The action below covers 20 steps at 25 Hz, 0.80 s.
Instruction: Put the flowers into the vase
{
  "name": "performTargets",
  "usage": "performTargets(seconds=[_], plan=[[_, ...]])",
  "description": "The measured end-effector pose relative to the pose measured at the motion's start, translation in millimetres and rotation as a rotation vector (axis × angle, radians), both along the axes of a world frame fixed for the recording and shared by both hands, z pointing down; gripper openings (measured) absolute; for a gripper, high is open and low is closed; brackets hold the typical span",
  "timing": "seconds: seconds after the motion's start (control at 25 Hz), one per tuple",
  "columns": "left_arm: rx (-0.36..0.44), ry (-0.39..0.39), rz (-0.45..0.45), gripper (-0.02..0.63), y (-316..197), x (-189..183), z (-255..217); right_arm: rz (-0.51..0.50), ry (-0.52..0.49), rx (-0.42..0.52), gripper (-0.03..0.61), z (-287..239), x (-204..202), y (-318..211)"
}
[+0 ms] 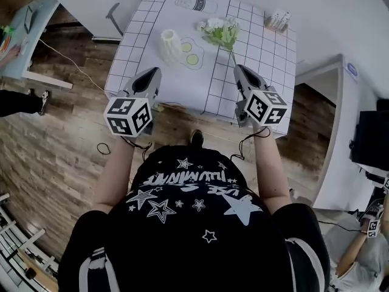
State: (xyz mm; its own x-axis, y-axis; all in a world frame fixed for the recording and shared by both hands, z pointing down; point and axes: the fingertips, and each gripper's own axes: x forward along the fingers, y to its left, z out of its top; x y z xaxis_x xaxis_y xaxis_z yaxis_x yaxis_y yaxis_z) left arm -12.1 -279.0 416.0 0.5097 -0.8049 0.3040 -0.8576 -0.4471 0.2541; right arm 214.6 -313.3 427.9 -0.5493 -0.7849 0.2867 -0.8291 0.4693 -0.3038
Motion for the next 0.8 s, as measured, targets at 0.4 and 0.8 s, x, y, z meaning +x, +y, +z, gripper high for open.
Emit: performTargets(seconds=[0.4,0.8], plan=[[0.022,-0.039,-0.089,0.009,2.3,4.5,5.9,-0.083,-0.028,-0.024,0.012,14.7,-3.2,-14.8],[0.031,-0.046,-0.030,0.116,-20.3,-6.7,13.3,-0.061,-0.014,-0.025,0.012,5.9,-19.0,-21.6]])
